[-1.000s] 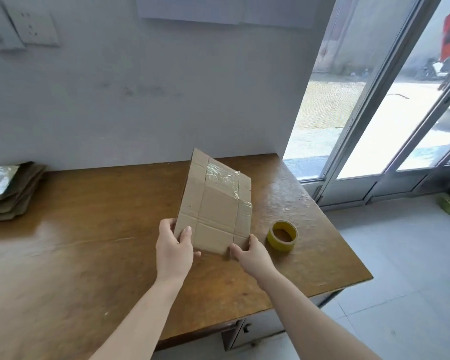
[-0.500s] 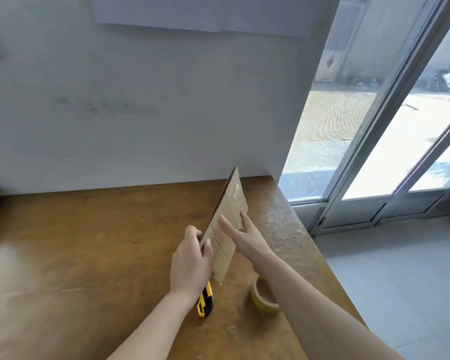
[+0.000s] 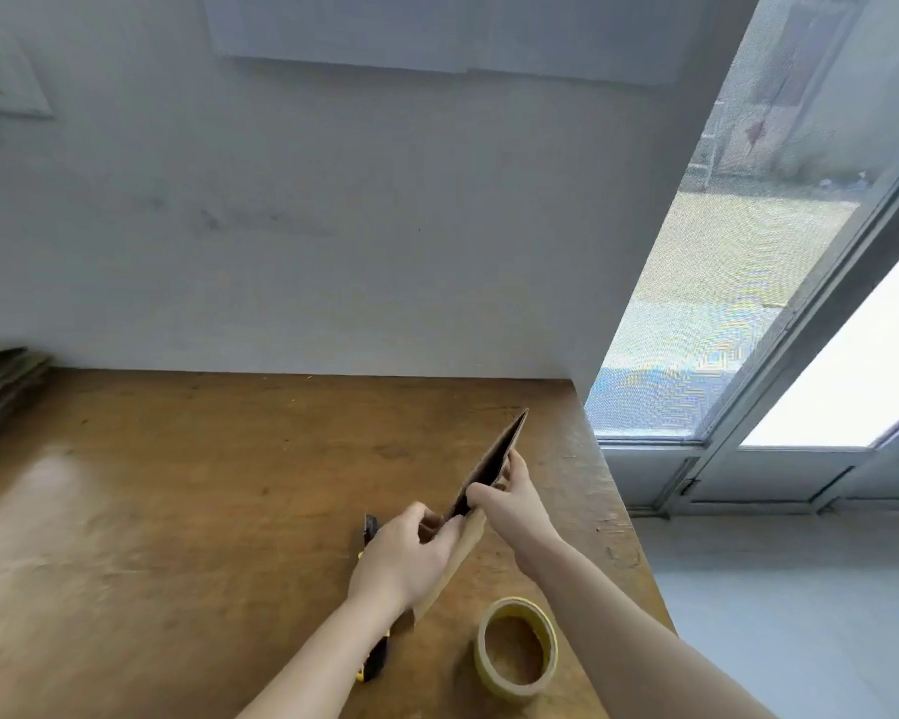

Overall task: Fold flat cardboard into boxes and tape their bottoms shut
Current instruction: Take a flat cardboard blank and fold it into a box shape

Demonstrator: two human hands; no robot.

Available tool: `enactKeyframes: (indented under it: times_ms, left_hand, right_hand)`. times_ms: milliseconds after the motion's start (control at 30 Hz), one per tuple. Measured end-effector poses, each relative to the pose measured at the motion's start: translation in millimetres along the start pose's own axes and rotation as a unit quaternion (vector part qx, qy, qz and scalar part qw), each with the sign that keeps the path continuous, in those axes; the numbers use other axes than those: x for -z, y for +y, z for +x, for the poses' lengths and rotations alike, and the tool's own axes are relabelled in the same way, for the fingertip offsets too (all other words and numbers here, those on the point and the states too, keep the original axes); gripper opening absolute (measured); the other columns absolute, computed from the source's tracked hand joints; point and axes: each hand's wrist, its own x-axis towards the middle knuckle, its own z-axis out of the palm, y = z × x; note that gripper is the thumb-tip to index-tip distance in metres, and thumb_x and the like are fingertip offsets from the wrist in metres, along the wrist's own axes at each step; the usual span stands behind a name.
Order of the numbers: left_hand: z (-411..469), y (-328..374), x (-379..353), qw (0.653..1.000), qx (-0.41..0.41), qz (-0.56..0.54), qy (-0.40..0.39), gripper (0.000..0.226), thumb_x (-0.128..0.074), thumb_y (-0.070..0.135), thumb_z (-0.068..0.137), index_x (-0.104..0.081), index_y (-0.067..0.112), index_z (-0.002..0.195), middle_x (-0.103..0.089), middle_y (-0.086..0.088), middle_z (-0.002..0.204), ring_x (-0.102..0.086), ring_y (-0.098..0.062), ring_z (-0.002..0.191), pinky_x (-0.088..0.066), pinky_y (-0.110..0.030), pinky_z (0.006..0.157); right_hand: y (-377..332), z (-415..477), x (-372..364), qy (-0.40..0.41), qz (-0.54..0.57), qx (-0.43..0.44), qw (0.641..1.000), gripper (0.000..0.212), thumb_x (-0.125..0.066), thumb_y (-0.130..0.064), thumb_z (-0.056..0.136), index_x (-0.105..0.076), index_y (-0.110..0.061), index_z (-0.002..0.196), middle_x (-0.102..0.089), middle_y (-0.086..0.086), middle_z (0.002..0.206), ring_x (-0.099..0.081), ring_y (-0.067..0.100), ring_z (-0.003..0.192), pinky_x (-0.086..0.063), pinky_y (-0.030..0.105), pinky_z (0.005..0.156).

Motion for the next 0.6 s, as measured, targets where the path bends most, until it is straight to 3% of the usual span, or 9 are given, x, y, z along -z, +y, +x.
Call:
enactKeyframes:
  times_ms: [100, 167, 233, 333, 400, 467, 533, 600]
  left_hand:
    - [3, 13, -2, 0.997, 0.044, -0.068, -0.013, 0.032, -0.044, 0.052, 0.089, -0.061, 0.025, 0.084, -0.065, 0.005, 0.076, -0.061, -0.015, 0.071, -0.046, -0.034, 0.061]
    - [4, 17, -2, 0.999, 0.028, -0.004, 0.035, 0.026, -0.043, 0.043, 0.090, -0.061, 0.027, 0.081, -0.061, 0.007, 0.063, -0.054, -0.011, 0.055, -0.037, -0.027, 0.049]
    - [3, 19, -1, 0.989, 0.004, 0.113, 0.092, 0.022, -0.042, 0.035, 0.091, -0.059, 0.024, 0.082, -0.057, 0.006, 0.058, -0.046, -0.009, 0.044, -0.028, -0.022, 0.040]
    - [5, 19, -5, 0.976, -0.004, 0.181, 0.119, 0.025, -0.044, 0.029, 0.095, -0.046, 0.023, 0.071, -0.052, 0.008, 0.061, -0.045, -0.008, 0.048, -0.025, -0.020, 0.040]
    - [8, 16, -4, 0.975, 0.002, 0.170, 0.141, 0.027, -0.046, 0.028, 0.097, -0.046, 0.025, 0.070, -0.049, 0.012, 0.065, -0.048, -0.006, 0.054, -0.026, -0.015, 0.042]
    - [14, 14, 3, 0.974, 0.027, 0.134, 0.180, 0.020, -0.047, 0.028, 0.097, -0.059, 0.019, 0.084, -0.050, 0.011, 0.069, -0.051, -0.007, 0.059, -0.031, -0.013, 0.045]
    - [19, 13, 11, 0.971, 0.061, 0.105, 0.207, 0.020, -0.046, 0.025, 0.097, -0.062, 0.014, 0.092, -0.053, 0.008, 0.073, -0.056, -0.010, 0.063, -0.037, -0.015, 0.048]
    - [23, 13, 18, 0.969, 0.090, 0.091, 0.213, 0.020, -0.045, 0.023, 0.098, -0.061, 0.011, 0.096, -0.057, 0.004, 0.080, -0.060, -0.012, 0.064, -0.039, -0.016, 0.045]
  right_hand:
    - [1, 5, 8, 0.050, -0.029, 0.030, 0.998, 0.066, -0.063, -0.018, 0.067, -0.040, -0.030, 0.128, -0.056, -0.005, 0.113, -0.056, 0.018, 0.106, -0.053, 0.036, 0.083]
    - [3, 9, 16, 0.062, -0.054, 0.038, 0.996, 0.073, -0.063, -0.015, 0.073, -0.034, -0.031, 0.138, -0.057, -0.005, 0.121, -0.055, 0.020, 0.112, -0.052, 0.038, 0.089]
    - [6, 13, 21, 0.060, -0.075, 0.022, 0.995, 0.074, -0.060, -0.015, 0.082, -0.025, -0.026, 0.147, -0.056, -0.001, 0.128, -0.055, 0.021, 0.113, -0.049, 0.032, 0.085]
    - [7, 16, 28, 0.085, -0.114, 0.017, 0.990, 0.066, -0.058, -0.018, 0.086, -0.030, -0.022, 0.146, -0.054, 0.002, 0.133, -0.052, 0.021, 0.116, -0.047, 0.036, 0.091]
    - [5, 19, 33, 0.101, -0.143, 0.036, 0.984, 0.075, -0.057, -0.008, 0.082, -0.027, -0.023, 0.148, -0.047, 0.003, 0.140, -0.043, 0.023, 0.129, -0.041, 0.041, 0.106]
    - [3, 20, 38, 0.093, -0.165, 0.058, 0.980, 0.085, -0.057, 0.000, 0.078, -0.023, -0.027, 0.151, -0.038, 0.000, 0.149, -0.034, 0.022, 0.137, -0.033, 0.040, 0.113]
    - [1, 21, 42, 0.059, -0.199, 0.079, 0.975, 0.085, -0.058, 0.001, 0.078, -0.027, -0.030, 0.151, -0.036, -0.001, 0.151, -0.031, 0.021, 0.140, -0.032, 0.039, 0.114]
    - [-1, 22, 45, 0.035, -0.246, 0.102, 0.963, 0.077, -0.058, -0.001, 0.078, -0.036, -0.030, 0.146, -0.047, 0.000, 0.143, -0.038, 0.021, 0.134, -0.040, 0.037, 0.106]
